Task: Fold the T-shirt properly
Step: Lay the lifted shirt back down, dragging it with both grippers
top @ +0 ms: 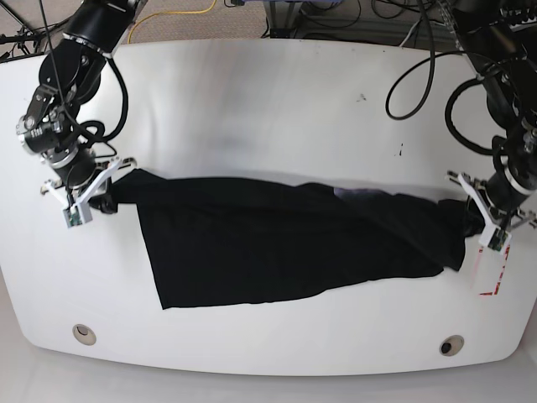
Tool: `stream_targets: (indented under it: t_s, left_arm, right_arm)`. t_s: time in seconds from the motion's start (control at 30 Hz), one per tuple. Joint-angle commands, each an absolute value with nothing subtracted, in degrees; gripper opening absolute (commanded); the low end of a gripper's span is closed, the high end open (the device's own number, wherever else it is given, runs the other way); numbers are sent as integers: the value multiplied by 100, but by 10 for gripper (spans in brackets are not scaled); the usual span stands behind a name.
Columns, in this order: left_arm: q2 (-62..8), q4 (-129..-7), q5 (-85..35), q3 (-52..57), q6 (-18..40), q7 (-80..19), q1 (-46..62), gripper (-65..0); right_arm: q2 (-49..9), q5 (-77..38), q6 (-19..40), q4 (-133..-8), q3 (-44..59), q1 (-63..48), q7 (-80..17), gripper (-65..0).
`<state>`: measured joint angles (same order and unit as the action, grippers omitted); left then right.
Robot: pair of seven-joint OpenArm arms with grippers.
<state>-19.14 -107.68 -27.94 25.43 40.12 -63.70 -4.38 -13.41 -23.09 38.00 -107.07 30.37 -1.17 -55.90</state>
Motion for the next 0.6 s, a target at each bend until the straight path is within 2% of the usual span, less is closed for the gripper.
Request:
stream_targets:
  t_s: [0.0,0.23,0.57]
  left_arm:
    - [-2105,-10976,-2844,2651,4000,-6255,-145,-650]
    - [-2281,-11134,-2835,2703,4000,-6255,998,-650]
    - [-2642,-11125,-2818,2721,4000,-6255,2097,-650]
  right_arm:
    - [-1385,-2457,3811,-10870,3081,-409,-5297,-650]
    - [-1095,-2440,3837,-10905,3574,-1226,-5253,-650]
    - [-910,-2457,3837,-10949,3582,-2193,-5244,-650]
